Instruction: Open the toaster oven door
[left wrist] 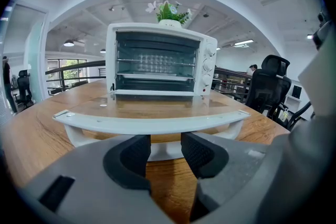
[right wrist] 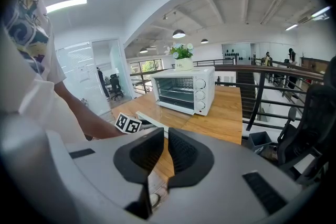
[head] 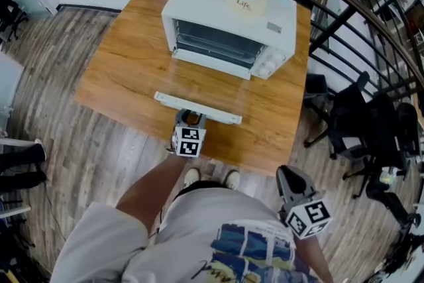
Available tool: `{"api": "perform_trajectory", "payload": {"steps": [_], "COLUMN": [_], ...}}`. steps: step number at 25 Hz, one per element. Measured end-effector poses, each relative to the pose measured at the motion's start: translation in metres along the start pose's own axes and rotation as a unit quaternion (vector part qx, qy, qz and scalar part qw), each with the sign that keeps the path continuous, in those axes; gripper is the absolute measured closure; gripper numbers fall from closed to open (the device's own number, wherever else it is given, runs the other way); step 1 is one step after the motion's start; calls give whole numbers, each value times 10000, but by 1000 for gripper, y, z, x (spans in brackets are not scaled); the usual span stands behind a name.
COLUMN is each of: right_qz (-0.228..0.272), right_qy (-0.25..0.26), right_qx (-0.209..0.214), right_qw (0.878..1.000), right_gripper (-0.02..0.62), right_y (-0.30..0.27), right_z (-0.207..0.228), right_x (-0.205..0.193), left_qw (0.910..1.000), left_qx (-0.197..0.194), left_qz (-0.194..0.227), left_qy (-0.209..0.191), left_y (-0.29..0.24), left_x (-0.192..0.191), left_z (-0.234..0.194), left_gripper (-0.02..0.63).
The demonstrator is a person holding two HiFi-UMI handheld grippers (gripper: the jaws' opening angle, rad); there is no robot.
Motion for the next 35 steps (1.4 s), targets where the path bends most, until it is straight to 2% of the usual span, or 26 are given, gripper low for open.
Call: {"api": "perform_trajectory", "payload": {"steps": [35], "right_qz": [41], "right_qy": [71], "right_qx": [-49], "right_qw": [10000], "right_gripper": [578], "right_y": [9], "right_z": [-4], "right_x": [-5], "left_qw": [10000], "left_qx": [1], "left_qz": [-1], "left_qy": [-41], "left_y": [-1], "left_x": [0], "left_z": [0], "left_gripper": [436]}}
Point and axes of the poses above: the fingertips, and each gripper's own axes: y backward along the fingers, z to its right, x out of its top, the point moved 8 cm from there along y, backward along the fingers, and after that the axes turned 6 degrees about x, right-handed, at the moved point
